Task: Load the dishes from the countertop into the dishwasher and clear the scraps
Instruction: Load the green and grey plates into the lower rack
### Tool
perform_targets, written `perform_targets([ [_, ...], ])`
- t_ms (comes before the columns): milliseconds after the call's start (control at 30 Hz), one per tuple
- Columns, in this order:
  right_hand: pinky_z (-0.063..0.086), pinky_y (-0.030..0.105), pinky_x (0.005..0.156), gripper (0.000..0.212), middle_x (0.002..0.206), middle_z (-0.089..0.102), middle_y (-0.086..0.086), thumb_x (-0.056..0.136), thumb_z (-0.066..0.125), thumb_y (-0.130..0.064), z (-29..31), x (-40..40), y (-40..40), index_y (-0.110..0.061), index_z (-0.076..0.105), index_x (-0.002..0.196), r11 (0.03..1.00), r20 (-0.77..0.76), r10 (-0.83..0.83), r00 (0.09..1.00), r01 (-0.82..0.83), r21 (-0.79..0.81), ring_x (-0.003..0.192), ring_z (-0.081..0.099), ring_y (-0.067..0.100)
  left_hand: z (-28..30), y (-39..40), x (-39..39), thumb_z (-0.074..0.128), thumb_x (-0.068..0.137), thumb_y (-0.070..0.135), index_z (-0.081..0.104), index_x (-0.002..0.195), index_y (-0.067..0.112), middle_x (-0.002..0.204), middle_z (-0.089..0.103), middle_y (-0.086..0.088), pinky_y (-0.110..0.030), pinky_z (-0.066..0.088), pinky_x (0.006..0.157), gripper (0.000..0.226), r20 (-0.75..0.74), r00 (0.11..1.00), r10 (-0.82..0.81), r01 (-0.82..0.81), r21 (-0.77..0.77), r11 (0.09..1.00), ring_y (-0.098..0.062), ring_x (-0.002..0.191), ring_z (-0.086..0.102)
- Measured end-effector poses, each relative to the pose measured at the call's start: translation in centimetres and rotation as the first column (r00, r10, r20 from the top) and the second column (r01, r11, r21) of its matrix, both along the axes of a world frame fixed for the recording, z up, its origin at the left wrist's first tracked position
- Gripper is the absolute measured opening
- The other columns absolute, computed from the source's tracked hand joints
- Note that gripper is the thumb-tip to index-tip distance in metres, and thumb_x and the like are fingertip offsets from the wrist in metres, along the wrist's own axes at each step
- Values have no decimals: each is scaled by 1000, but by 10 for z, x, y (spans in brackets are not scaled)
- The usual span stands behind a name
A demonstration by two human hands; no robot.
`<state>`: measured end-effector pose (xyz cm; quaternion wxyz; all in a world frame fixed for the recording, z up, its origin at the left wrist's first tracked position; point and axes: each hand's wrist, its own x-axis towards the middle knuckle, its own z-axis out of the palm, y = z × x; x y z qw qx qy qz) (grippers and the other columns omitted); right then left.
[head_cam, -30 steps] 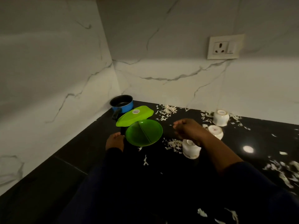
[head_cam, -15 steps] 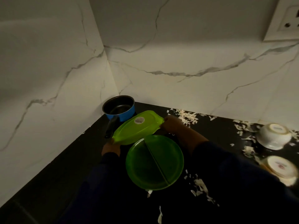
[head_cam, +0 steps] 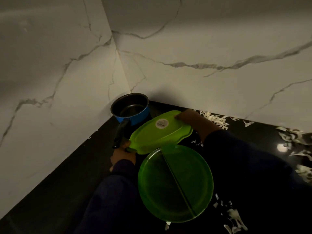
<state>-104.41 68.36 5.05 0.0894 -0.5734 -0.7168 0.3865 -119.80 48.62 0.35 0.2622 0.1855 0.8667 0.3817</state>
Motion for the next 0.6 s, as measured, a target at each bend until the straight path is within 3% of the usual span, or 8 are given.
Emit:
perform_targets([
  [133,41,40,103,61,131,54,22,85,66,-36,15,16,1,5,51,127,999,-125,21,992,-26,-41,119,53,34,1,-3,6,64,82,19,50,126,39,135,50,-8,-53,32,107,50,-16,1000,-2,3,13,1000,-33,126,43],
  [233,48,36,89,52,113,63,19,81,68,-41,40,31,-8,3,63,108,997,-202,79,976,-74,35,98,60,26,0,-2,7,68,79,21,49,125,42,133,53,-6,-54,33,106,54,-22,1000,10,-9,60,998,-32,124,46],
  [300,47,34,85,47,109,63,18,84,65,-41,63,43,-22,0,63,107,991,-249,93,964,-66,114,98,60,28,6,-5,13,64,83,19,43,134,34,138,49,-6,-50,30,110,57,-43,999,-28,31,59,998,-32,128,43],
  [433,47,40,90,35,112,61,18,84,67,-30,105,83,-54,-4,59,106,971,-462,26,887,88,224,107,57,33,22,-23,29,55,89,16,41,137,18,142,43,-10,-38,33,107,49,-95,986,-138,138,-2,990,-31,128,42],
  [533,47,41,93,36,116,61,16,84,68,-23,125,129,-82,-9,56,114,941,-595,-54,802,240,239,107,57,31,44,-37,51,49,92,13,50,130,13,138,48,-11,-39,34,104,38,-154,983,-99,93,-48,995,-32,124,46],
  [600,47,48,95,41,118,61,17,81,71,-19,134,166,-107,-9,54,117,938,-646,-81,759,277,208,108,58,34,67,-49,77,45,92,10,53,127,14,136,49,-11,-41,34,104,36,-203,977,-60,57,-19,998,-32,122,47],
])
